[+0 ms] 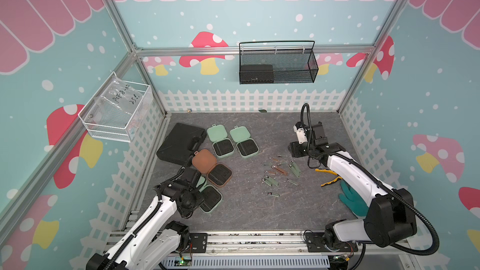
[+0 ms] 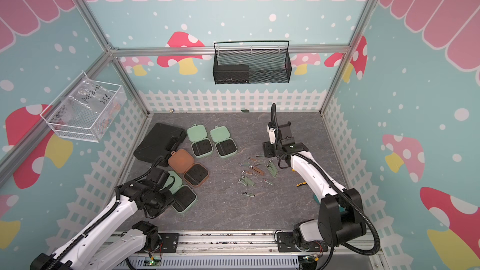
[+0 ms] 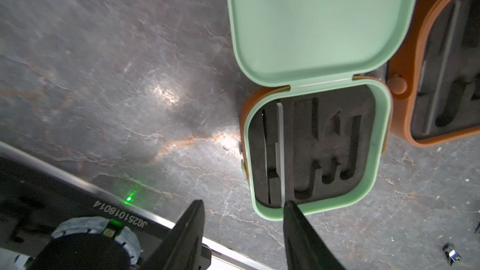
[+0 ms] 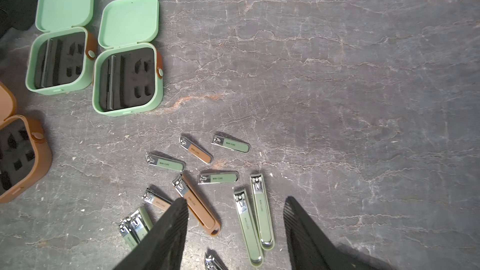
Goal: Organize nail clipper sets
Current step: Move the storage box to the center of the board.
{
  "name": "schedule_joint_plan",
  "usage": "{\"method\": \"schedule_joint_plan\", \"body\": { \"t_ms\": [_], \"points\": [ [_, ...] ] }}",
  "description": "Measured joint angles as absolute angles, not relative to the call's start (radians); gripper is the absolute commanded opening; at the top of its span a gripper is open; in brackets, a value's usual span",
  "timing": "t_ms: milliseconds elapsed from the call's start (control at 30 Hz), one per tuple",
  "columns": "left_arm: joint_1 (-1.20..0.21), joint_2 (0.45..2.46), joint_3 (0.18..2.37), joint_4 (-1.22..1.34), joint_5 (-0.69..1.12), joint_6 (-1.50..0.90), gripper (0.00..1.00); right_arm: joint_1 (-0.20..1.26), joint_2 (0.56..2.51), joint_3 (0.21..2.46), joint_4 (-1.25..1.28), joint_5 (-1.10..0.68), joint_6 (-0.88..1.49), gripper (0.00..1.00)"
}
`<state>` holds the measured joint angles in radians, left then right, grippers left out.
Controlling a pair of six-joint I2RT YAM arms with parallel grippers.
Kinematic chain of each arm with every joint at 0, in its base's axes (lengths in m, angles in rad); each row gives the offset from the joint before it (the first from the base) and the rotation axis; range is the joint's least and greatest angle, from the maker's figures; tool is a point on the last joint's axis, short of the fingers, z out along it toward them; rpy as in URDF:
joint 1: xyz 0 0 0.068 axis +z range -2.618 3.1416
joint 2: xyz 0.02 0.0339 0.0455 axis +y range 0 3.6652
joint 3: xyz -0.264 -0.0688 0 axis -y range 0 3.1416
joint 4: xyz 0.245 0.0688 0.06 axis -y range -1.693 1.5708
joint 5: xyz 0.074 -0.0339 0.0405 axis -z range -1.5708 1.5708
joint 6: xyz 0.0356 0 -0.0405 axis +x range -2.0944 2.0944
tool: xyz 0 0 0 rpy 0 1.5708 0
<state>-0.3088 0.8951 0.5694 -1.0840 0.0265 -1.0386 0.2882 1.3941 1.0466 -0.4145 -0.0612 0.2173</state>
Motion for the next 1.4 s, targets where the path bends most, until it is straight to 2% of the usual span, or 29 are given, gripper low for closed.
{"method": "schedule_joint_plan", "body": {
  "t_ms": [133,667,967,1200,1400],
  "points": [
    [-0.309,0.982,0.538,-1.002,0.064,-1.063,0.40,0.290,1.399,1.046,-0.410,-0.075,0.215,0.51],
    [-0.309,0.995,0.490,-0.923,0.075,-1.081,0.30,0.293,1.419,1.041,-0.411,-0.086,0.214,0.37],
    [-0.309,1.002,0.452,-0.900,0.081,-1.090,0.25,0.296,1.425,1.041,-0.416,-0.087,0.214,0.36],
    [-0.309,1.001,0.447,-0.891,0.087,-1.105,0.10,0.297,1.425,1.041,-0.420,-0.088,0.214,0.36],
    [-0.346,0.953,0.423,-0.868,0.089,-1.136,0.09,0.297,1.425,1.041,-0.422,-0.095,0.214,0.36]
  ]
}}
